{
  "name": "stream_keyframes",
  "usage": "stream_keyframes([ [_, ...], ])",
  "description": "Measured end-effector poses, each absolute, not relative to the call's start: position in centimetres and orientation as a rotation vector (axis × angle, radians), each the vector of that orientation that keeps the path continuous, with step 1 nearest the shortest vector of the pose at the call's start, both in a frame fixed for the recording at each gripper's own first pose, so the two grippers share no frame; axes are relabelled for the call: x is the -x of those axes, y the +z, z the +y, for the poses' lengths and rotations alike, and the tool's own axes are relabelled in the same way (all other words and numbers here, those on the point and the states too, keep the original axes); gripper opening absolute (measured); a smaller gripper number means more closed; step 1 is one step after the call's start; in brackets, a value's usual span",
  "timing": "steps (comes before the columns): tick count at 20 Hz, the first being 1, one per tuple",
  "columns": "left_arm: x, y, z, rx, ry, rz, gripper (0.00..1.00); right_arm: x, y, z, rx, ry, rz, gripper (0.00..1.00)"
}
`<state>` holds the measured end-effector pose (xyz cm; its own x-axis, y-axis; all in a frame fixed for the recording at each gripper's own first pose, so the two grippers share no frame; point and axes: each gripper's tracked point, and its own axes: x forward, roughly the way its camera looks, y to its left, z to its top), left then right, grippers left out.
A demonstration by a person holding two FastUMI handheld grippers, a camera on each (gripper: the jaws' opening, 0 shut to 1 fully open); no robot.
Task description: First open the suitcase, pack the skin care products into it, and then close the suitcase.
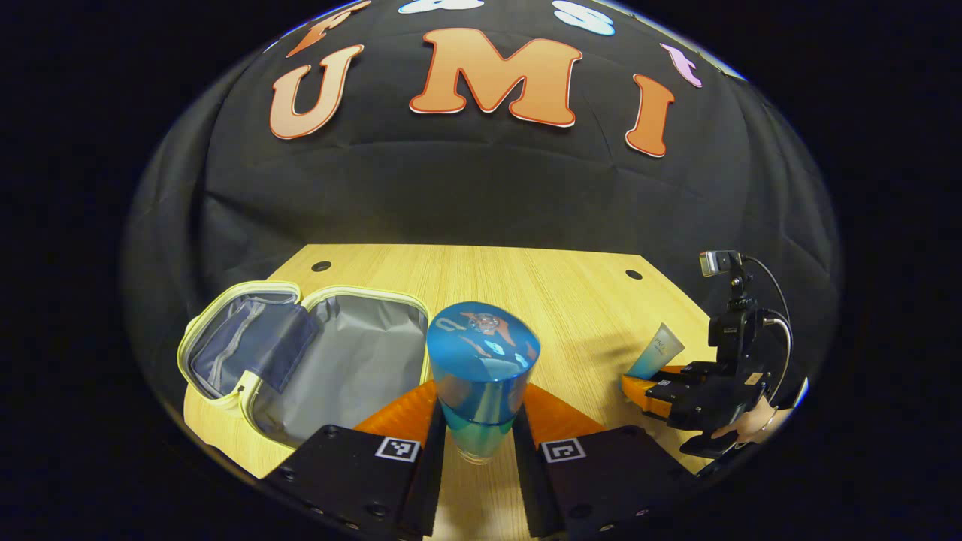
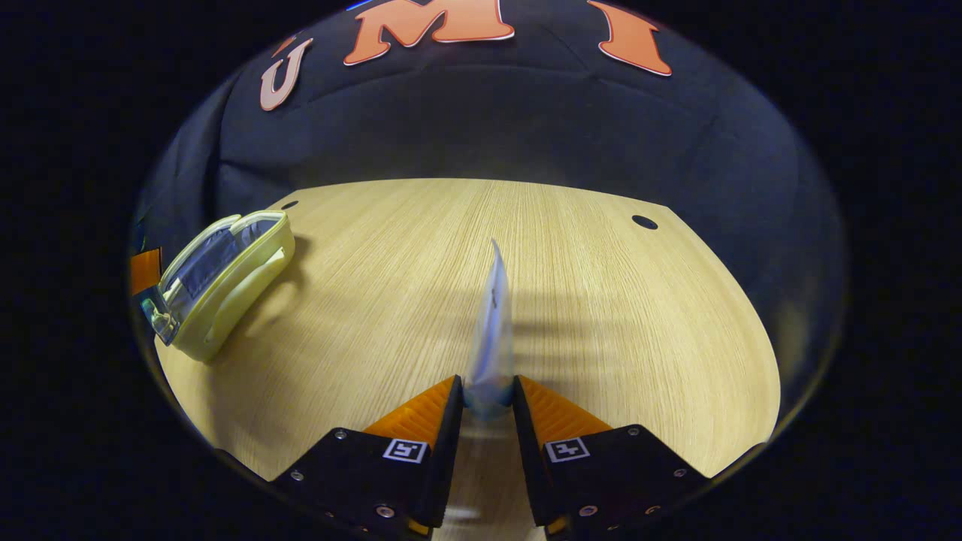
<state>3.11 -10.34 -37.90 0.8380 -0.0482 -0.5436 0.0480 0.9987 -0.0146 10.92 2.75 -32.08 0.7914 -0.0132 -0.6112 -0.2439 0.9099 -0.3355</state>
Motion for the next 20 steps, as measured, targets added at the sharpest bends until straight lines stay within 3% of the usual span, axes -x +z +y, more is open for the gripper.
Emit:
stream_keyframes([
  [6, -1.9, -35.4, -8.0, -0.007, -0.112, 0.601, 0.44, -7.8, -28.2, 6.0, 0.309, 0.178, 0.647, 0.40],
  [7, -1.5, -34.9, -7.1, -0.004, -0.130, 0.620, 0.44, -7.3, -27.2, 6.8, 0.303, 0.186, 0.632, 0.44],
  [8, -1.1, -34.5, -6.1, 0.001, -0.144, 0.648, 0.44, -6.9, -26.1, 7.6, 0.297, 0.194, 0.620, 0.39],
  [15, -1.1, -31.8, 3.8, -0.151, -0.227, 0.845, 0.44, -4.3, -22.6, 14.5, 0.218, 0.275, 0.603, 0.39],
  [20, -1.9, -33.9, 7.4, -0.180, -0.273, 1.036, 0.43, -3.4, -22.2, 17.5, 0.161, 0.280, 0.589, 0.40],
])
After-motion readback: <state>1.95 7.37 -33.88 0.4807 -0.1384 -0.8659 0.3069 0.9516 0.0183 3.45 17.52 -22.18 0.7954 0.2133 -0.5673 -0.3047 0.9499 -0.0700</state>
